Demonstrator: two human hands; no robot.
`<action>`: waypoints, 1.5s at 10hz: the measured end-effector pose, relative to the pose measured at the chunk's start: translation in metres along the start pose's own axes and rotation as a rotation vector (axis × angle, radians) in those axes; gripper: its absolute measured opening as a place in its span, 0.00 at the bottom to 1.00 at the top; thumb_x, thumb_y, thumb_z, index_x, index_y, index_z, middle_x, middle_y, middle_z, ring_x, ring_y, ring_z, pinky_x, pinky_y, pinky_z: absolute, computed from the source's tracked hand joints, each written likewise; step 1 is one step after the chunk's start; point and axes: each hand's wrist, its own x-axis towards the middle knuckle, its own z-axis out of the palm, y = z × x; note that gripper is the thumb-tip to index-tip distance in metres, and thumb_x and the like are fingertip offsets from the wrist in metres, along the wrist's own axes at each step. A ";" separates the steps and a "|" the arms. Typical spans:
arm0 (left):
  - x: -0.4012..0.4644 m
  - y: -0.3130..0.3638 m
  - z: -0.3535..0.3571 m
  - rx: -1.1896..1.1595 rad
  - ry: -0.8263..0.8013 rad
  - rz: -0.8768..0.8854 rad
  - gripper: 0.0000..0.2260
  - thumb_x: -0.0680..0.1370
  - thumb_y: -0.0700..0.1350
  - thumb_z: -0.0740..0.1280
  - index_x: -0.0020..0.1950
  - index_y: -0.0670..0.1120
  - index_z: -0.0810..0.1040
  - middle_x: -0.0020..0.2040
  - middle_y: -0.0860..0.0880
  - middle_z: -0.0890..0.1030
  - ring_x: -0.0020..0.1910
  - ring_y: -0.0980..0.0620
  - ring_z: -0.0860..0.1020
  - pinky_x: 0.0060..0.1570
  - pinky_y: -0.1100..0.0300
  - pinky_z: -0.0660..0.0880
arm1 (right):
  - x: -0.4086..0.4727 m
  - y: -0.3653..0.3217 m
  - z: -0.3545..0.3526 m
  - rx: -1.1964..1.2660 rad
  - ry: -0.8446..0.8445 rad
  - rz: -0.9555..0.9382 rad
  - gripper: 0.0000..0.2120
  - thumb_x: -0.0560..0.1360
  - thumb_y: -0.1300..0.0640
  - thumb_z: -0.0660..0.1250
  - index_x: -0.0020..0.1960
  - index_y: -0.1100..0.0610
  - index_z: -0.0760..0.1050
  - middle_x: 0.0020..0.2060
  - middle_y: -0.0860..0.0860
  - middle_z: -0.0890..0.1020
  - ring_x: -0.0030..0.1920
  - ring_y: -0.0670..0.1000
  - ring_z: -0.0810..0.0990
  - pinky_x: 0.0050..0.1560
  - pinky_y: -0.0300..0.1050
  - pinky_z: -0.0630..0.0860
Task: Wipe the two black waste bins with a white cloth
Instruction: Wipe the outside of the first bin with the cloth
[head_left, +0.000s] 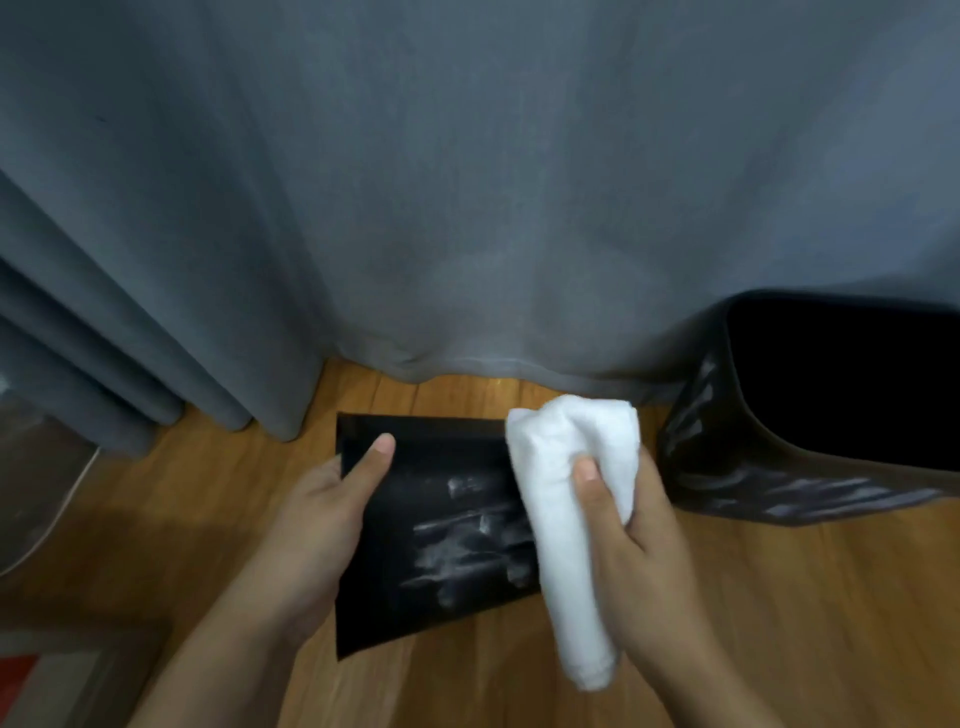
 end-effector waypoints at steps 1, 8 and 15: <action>-0.001 -0.001 0.002 -0.054 -0.019 -0.072 0.17 0.78 0.53 0.65 0.58 0.42 0.81 0.50 0.42 0.86 0.49 0.43 0.85 0.51 0.48 0.78 | 0.003 -0.014 0.008 -0.228 -0.185 -0.067 0.22 0.78 0.38 0.53 0.71 0.37 0.59 0.52 0.32 0.74 0.55 0.33 0.73 0.51 0.27 0.68; 0.003 0.000 0.004 -0.235 0.139 -0.150 0.15 0.81 0.54 0.62 0.50 0.45 0.83 0.39 0.48 0.87 0.39 0.50 0.85 0.40 0.55 0.75 | 0.038 -0.061 0.002 -0.442 -0.211 0.019 0.08 0.79 0.50 0.58 0.58 0.45 0.70 0.46 0.46 0.81 0.48 0.48 0.79 0.46 0.42 0.73; -0.008 -0.006 0.007 -0.312 0.072 -0.134 0.23 0.81 0.58 0.57 0.60 0.42 0.80 0.51 0.43 0.86 0.51 0.44 0.85 0.53 0.48 0.77 | 0.016 -0.027 0.024 -0.391 -0.092 -0.238 0.23 0.77 0.44 0.59 0.70 0.48 0.63 0.52 0.33 0.71 0.53 0.31 0.69 0.53 0.26 0.63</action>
